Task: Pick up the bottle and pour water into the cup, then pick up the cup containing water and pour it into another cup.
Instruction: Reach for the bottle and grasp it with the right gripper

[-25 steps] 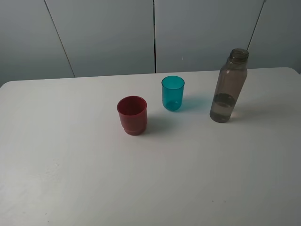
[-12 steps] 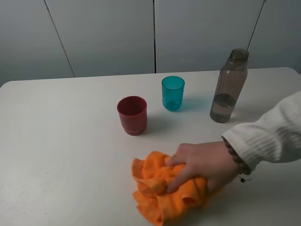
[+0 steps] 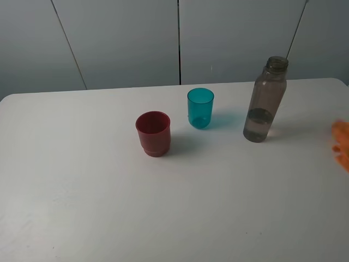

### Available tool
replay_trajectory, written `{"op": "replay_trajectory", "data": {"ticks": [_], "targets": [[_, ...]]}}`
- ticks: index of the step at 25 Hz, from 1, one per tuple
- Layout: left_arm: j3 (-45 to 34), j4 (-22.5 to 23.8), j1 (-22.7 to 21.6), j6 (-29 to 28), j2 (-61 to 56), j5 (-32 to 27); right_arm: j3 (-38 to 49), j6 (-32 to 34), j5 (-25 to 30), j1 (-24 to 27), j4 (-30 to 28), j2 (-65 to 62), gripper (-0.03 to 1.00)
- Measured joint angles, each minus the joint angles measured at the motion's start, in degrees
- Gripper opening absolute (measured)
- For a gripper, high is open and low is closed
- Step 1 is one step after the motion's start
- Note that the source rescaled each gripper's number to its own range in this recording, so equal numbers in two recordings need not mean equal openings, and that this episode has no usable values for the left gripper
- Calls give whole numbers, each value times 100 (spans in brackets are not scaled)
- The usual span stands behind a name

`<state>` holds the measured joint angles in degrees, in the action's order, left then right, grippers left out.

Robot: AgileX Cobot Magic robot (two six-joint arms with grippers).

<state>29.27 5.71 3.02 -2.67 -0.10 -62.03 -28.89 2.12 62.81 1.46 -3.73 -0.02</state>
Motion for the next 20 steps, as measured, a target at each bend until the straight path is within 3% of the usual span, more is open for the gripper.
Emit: {"op": "replay_trajectory", "data": {"ticks": [20], "targets": [[0,0,0,0,0,0,0,0,0,0,0,0,99]]}}
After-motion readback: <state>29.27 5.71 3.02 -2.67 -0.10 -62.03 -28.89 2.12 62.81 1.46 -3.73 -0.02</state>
